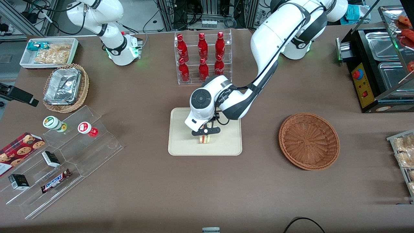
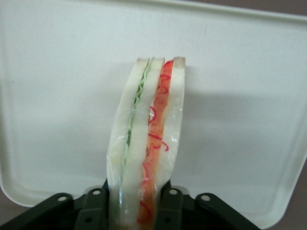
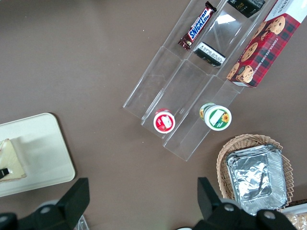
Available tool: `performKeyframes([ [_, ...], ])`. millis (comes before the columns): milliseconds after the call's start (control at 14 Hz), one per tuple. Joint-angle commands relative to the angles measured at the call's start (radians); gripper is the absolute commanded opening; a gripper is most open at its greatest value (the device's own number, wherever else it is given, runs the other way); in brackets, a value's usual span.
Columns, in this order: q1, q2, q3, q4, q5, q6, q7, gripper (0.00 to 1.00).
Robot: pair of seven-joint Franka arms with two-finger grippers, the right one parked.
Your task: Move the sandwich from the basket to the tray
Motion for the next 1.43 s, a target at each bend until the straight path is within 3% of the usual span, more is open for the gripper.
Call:
performKeyframes([
  [0, -0.009, -0.039, 0.019, 0.065, 0.028, -0.079, -0.054, 1.0],
  [357, -0.004, -0.205, 0.089, 0.091, 0.017, -0.312, -0.049, 1.0],
  [571, -0.002, -0.303, 0.207, 0.067, -0.03, -0.464, 0.01, 1.0],
  [857, -0.004, -0.461, 0.423, -0.134, -0.068, -0.498, 0.411, 1.0],
  [1000, 0.031, -0.515, 0.5, -0.162, -0.102, -0.536, 0.605, 1.0],
  [1071, 0.153, -0.541, 0.46, -0.162, -0.113, -0.575, 0.665, 1.0],
  [1214, 0.415, -0.608, 0.255, -0.162, -0.112, -0.627, 0.794, 1.0],
  [1357, 0.571, -0.659, 0.15, -0.157, -0.105, -0.672, 0.871, 1.0],
])
